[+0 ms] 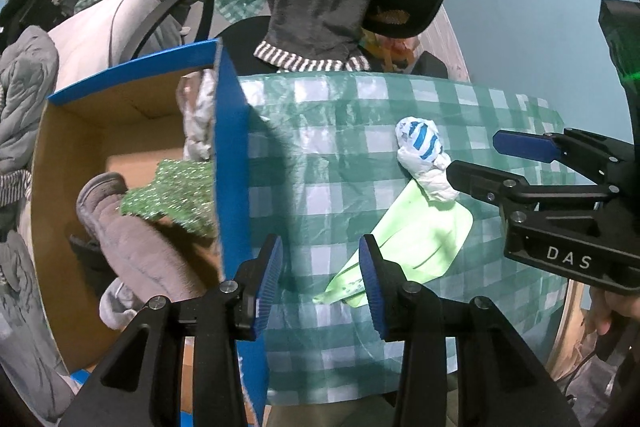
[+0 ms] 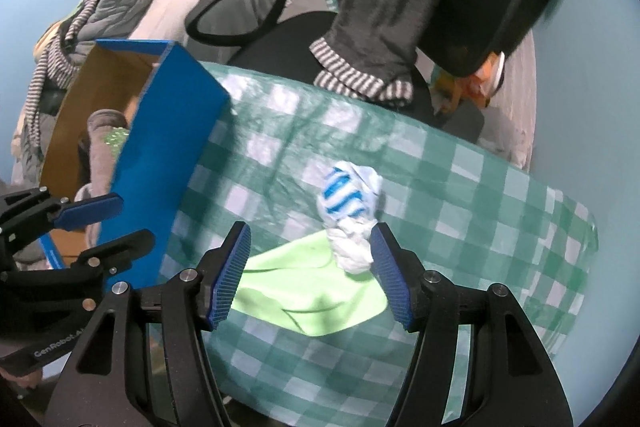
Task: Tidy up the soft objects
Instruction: 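Grasp the blue-striped plastic bundle with the right gripper while the left gripper approaches the green cloth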
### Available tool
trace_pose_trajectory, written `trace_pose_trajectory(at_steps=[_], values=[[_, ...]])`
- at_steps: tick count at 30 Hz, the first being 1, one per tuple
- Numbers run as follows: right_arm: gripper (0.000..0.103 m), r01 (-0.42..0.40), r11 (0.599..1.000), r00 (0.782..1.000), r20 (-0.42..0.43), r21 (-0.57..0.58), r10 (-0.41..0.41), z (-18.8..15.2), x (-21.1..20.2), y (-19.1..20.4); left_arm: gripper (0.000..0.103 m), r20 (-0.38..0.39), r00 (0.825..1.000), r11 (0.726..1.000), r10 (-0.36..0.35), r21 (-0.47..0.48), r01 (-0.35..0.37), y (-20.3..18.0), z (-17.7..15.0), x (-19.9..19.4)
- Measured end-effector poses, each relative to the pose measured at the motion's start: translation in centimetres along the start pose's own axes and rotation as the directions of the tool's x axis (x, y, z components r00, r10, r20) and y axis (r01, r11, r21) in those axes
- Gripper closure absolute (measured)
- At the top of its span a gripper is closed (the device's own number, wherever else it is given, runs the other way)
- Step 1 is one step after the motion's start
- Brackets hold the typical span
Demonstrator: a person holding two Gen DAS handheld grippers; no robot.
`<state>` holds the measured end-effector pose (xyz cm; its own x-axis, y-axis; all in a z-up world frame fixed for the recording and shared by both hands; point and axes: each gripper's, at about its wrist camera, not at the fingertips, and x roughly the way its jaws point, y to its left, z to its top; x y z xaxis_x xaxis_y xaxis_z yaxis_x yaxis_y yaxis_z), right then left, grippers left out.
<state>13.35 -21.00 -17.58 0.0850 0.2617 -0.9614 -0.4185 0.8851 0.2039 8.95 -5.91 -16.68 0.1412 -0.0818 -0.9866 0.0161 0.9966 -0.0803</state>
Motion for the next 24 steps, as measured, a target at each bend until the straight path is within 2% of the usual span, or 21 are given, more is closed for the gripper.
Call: trace_pose_trajectory(at_steps=[11,24], values=[[0.040,-0.007,1.000,1.000,-0.015,0.021,0.007,0.0,2.0,-2.3,0.062,-0.050,0.999,1.000,-0.002,0.028,0.003,-1.9,0.8,3.1],[0.040,-0.015,1.000,0.999,-0.050,0.013,0.016,0.5,5.3,-3.0,0.061,-0.080,0.997,1.000,0.002,0.025,0.000,-2.3,1.5,5.2]])
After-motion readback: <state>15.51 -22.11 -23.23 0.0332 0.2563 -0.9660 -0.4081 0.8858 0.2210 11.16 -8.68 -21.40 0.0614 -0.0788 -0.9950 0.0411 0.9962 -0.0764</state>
